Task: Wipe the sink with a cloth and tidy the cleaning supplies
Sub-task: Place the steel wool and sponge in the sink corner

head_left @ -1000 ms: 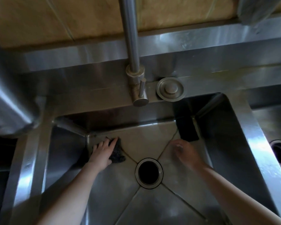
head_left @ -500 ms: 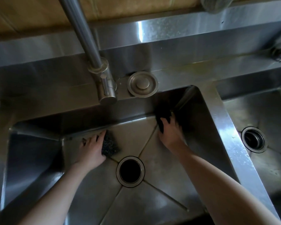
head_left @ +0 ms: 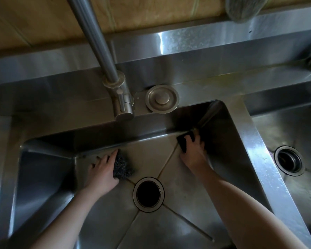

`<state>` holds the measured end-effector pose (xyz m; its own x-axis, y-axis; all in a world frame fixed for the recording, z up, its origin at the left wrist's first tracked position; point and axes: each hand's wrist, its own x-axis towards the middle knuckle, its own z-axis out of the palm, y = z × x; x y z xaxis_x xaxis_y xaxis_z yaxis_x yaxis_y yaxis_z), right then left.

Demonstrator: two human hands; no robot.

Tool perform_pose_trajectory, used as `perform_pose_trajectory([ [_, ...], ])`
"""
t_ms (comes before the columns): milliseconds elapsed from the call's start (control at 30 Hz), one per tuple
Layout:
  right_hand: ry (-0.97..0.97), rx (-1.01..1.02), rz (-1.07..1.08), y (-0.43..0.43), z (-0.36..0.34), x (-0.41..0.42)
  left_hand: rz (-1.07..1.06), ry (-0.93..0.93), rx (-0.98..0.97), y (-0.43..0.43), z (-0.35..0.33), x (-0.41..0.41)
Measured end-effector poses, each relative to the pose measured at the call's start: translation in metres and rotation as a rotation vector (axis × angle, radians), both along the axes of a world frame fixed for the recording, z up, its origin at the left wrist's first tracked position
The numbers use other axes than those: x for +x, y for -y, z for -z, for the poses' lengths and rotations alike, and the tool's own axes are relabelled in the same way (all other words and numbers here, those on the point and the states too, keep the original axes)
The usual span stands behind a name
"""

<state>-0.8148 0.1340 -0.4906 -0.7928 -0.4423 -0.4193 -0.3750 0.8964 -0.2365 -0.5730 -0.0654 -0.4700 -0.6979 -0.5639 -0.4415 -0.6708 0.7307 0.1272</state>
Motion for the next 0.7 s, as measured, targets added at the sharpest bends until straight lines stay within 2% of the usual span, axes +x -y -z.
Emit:
perform_pose_trajectory([
  [233,0.026,0.045,0.004,-0.011,-0.014,0.017,-0.012,-0.017,-0.028,-0.003,-0.016,0.014],
  [367,0.048,-0.045,-0.016,-0.021,-0.035,0.034,-0.030,-0.037,-0.040,-0.013,-0.033,0.023],
  [600,0.051,-0.150,-0.125,-0.024,-0.095,0.062,-0.077,-0.088,-0.028,-0.027,-0.083,0.043],
  [700,-0.004,-0.113,-0.223,-0.025,-0.126,0.074,-0.105,-0.096,-0.030,-0.030,-0.112,0.050],
])
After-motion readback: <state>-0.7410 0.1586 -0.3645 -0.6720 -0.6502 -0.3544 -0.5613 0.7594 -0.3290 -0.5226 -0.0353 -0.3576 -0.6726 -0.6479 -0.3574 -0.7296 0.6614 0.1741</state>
